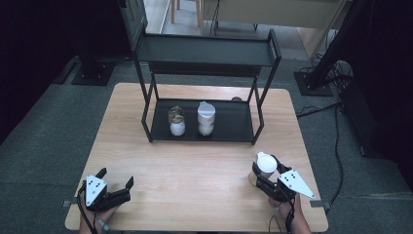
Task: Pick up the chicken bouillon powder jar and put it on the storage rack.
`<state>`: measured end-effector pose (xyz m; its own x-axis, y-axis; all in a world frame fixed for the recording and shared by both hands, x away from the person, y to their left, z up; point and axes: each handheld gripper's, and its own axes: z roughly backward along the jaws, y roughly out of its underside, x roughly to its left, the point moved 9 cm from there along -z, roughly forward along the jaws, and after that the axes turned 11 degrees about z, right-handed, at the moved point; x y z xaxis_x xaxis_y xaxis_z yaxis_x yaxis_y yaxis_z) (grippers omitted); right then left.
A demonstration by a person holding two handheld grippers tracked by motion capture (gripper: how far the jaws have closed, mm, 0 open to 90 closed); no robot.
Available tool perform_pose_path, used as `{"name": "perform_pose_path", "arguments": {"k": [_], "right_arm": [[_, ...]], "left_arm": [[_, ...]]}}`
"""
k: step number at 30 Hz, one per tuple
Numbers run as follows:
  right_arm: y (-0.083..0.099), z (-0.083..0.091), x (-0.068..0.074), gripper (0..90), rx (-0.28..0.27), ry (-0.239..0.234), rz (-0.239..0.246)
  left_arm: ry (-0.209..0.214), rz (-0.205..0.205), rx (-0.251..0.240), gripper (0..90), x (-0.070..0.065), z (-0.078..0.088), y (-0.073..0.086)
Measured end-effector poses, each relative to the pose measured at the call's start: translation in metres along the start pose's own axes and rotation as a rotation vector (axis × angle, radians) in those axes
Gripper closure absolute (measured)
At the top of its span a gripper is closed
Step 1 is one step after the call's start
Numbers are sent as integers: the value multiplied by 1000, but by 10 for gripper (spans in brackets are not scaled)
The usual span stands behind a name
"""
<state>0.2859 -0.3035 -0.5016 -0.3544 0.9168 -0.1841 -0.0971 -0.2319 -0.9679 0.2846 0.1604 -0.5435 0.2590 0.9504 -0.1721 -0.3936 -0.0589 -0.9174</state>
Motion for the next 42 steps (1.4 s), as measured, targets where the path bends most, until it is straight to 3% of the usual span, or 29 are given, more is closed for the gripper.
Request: {"name": "perform_pose_path", "arguments": {"k": [6,18,42], "right_arm": [[-1,-1,0,306,2,-11,-1],[-6,-12,6,308,4,11,-16],[-48,-49,24,308,-18,-12,-5]], "left_arm": [[1,0,0,15,0,0,0],[3,4,-4,15,0,0,0],[12,10,-3,15,-1,0,0]]}}
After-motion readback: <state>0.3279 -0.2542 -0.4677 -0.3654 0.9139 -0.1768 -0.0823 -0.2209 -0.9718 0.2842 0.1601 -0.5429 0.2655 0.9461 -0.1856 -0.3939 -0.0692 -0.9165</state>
